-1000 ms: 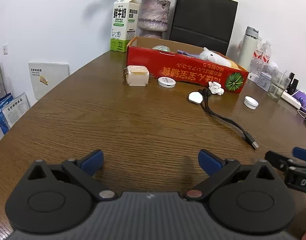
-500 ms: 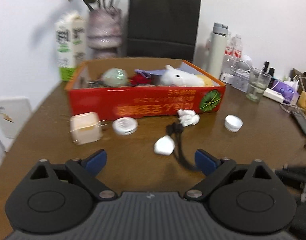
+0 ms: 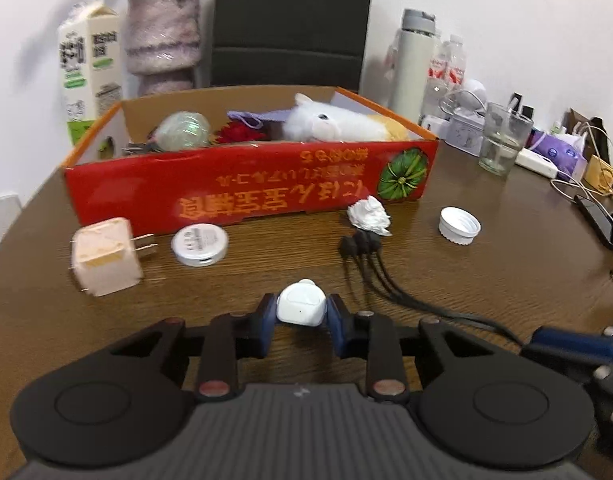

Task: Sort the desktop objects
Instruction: 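Grasp the white earbud case with the left tool while the right tool grasps the black USB cable, then carry the earbud case and cable into the cardboard box and open both tools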

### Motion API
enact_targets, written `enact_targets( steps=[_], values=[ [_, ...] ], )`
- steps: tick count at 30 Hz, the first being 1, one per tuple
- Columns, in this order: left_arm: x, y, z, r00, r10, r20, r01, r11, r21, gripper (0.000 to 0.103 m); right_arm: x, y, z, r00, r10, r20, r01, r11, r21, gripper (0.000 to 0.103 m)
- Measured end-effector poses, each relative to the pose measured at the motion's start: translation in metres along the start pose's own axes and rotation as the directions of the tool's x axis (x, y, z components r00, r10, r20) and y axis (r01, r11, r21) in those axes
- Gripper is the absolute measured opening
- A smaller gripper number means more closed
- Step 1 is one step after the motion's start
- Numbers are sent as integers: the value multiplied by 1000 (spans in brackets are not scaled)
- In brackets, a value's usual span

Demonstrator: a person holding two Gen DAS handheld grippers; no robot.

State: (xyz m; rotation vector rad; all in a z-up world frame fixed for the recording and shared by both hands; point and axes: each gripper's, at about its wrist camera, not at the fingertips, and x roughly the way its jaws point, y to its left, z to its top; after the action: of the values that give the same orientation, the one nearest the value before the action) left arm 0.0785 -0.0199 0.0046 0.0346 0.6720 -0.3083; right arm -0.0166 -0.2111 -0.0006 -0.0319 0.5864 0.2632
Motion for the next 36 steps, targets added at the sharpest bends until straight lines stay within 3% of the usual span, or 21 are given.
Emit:
enact_targets(
  steps=[4,7,13,16,20,23,30,36],
  values=[
    [-35,4,-2,998,35,53,-33,999,-41,28,-21,2,12,996,74,48,-75,997,30,11],
    [-67,11,-2,994,48,99,-39,995,-91,28,-39,0,22,980,180,82,-187,979,79,7],
    [-117,26,-4,984,69,165,-44,987,-154,28,-71,6,35,958,247,149,-260,962,80,6],
    [-131,30,-6,978,78,192,-48,986,-157,28,-81,8,37,957,232,176,-249,965,80,6],
    [-134,35,-12,980,102,169,-70,980,-185,28,-77,10,34,970,188,157,-201,977,69,6],
    [-138,36,-14,980,105,169,-72,979,-190,28,-86,10,36,966,179,185,-197,977,84,6],
    [-145,34,2,971,88,224,-52,985,-163,28,-111,21,92,942,184,280,-168,982,-82,3],
    [-146,36,17,965,85,247,-49,988,-146,28,-97,19,125,943,182,279,-154,981,-119,3]
  ],
)
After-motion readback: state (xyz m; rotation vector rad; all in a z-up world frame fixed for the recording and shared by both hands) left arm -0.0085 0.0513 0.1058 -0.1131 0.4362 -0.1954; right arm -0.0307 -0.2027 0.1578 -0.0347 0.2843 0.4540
